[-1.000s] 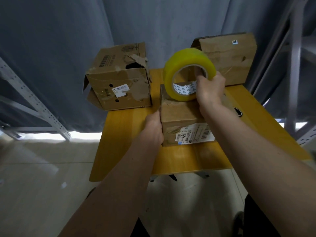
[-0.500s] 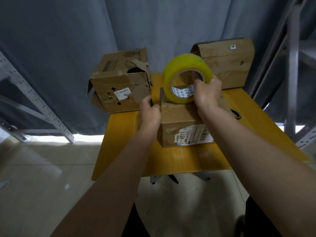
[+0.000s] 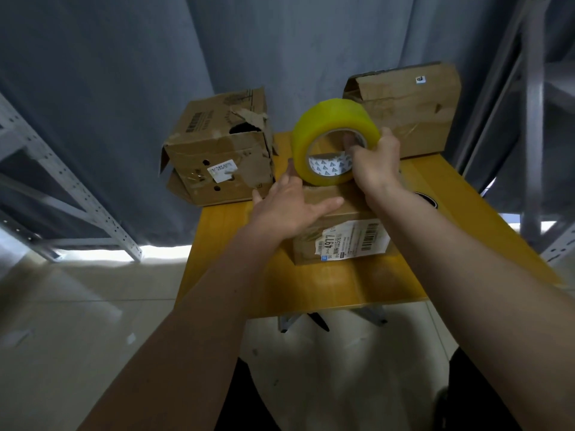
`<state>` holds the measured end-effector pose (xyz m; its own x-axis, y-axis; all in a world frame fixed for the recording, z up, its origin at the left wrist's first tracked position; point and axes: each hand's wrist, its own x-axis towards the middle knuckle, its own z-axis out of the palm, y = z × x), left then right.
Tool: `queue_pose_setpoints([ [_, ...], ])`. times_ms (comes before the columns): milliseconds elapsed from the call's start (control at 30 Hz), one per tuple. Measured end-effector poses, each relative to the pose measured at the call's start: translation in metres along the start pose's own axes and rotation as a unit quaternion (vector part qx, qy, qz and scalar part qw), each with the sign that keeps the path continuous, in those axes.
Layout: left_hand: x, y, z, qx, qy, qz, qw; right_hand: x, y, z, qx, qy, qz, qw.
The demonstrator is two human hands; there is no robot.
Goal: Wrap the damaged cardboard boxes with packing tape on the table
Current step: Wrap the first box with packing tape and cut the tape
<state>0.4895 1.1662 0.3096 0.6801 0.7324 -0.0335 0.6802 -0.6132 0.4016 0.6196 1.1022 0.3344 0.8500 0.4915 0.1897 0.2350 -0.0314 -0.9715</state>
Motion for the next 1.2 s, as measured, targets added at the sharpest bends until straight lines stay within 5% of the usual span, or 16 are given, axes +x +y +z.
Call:
queue_pose_setpoints([
  [400,-0.001,0.004,-0.004,0.008,-0.041,0.0,0.999,0.009,0.012,-0.024,-0.056,0.041,-0.042,0.997],
  [633,0.0,0.005,-0.002,0.015,-0.049,-0.005,0.999,0.026,0.014,-0.05,0.002,0.141,0.026,0.99],
  [900,0.001,0.009,-0.001,0.054,-0.036,-0.016,0.998,0.025,0.016,-0.045,-0.058,0.049,0.04,0.996],
  [1200,0.0,0.013,-0.004,0.102,-0.045,-0.025,0.993,0.026,0.016,-0.048,-0.069,0.066,-0.004,0.995],
])
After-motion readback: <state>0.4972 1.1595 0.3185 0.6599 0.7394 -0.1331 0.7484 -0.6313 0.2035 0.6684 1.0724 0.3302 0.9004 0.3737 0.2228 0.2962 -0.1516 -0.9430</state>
